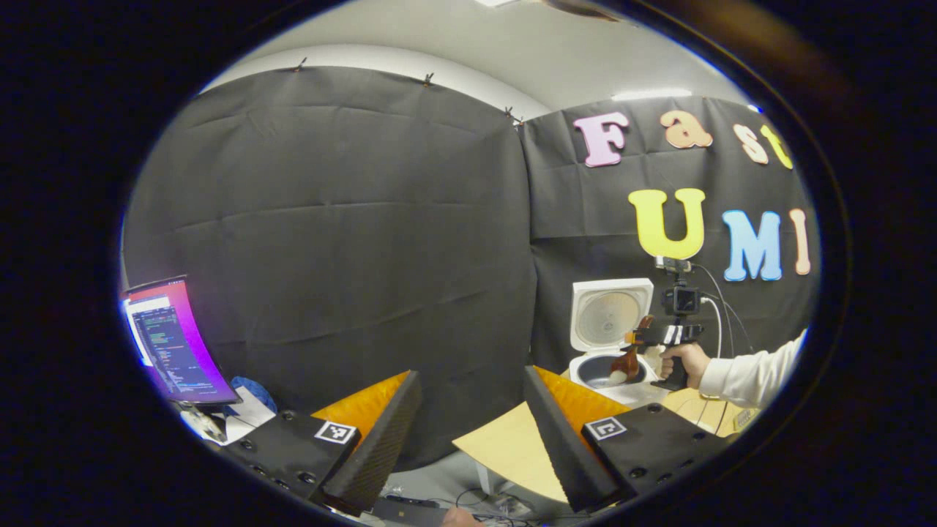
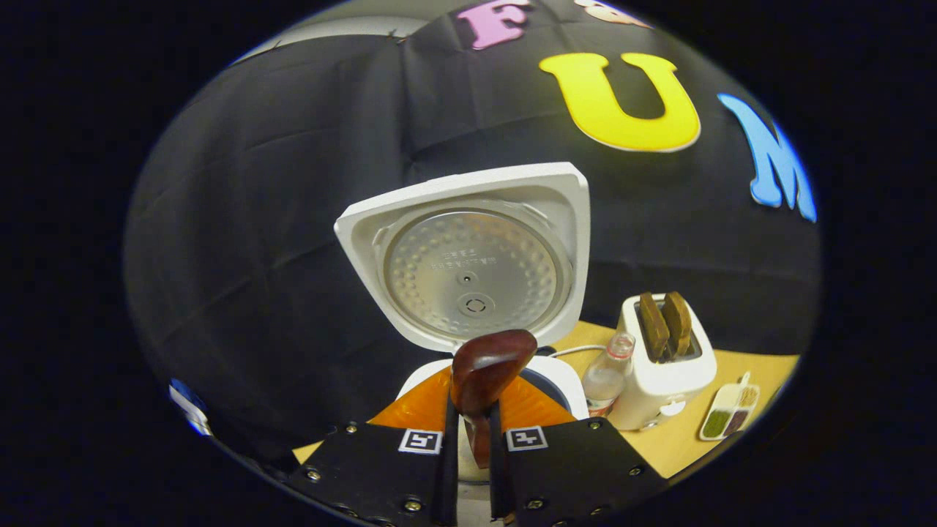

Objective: Close the left gripper, press the button to open the rice cooker; take a wooden spoon from the chopstick holder with the right hand, scoop a spoonful of rice and pour it into the rice cooker, then put the wooden spoon back into the chopstick holder.

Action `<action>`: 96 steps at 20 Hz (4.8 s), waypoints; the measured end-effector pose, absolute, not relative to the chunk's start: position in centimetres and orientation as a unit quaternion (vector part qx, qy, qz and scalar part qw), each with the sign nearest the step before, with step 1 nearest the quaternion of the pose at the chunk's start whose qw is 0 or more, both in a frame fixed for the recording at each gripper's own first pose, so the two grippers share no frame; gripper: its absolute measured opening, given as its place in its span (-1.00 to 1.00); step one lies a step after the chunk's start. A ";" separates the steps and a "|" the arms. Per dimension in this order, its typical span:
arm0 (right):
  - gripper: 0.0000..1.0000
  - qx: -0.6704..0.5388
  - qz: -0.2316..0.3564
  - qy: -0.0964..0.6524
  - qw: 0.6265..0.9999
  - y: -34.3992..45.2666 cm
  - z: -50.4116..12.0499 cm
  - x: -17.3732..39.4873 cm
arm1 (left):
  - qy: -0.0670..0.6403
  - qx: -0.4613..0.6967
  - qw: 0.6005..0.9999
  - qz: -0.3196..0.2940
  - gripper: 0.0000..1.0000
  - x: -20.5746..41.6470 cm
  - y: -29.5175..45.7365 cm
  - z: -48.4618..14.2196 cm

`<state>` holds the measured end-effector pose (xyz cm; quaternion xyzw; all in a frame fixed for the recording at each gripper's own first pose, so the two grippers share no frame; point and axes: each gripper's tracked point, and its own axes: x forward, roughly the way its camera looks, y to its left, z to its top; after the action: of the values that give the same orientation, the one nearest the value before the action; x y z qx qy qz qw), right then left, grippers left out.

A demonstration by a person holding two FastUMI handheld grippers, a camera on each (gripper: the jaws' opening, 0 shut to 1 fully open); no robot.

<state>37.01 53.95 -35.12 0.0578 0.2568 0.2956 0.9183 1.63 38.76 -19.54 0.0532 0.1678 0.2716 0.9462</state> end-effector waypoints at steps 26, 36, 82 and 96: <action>-0.65 0.370 0.154 0.278 0.873 34.1 -27.9 32.9 | 0.100 0.012 0.982 0.158 0.96 -2.2 32.0 -16.1; -0.65 0.287 0.038 0.272 0.918 9.6 -29.4 24.7 | 0.101 -0.058 0.992 0.055 0.86 1.1 22.2 -18.0; 0.87 0.220 -0.040 0.311 0.924 -8.4 -43.2 16.7 | 0.146 0.043 0.987 0.043 0.89 12.6 5.0 -19.4; 0.88 0.109 -0.108 0.185 0.971 -0.9 -26.7 10.3 | 0.072 -0.013 0.997 0.013 0.87 37.2 16.9 -20.0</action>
<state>10.32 -0.89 -26.66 0.1094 0.1846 -0.1083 0.9707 37.25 16.90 -20.00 -0.0129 0.0724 0.0132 0.9972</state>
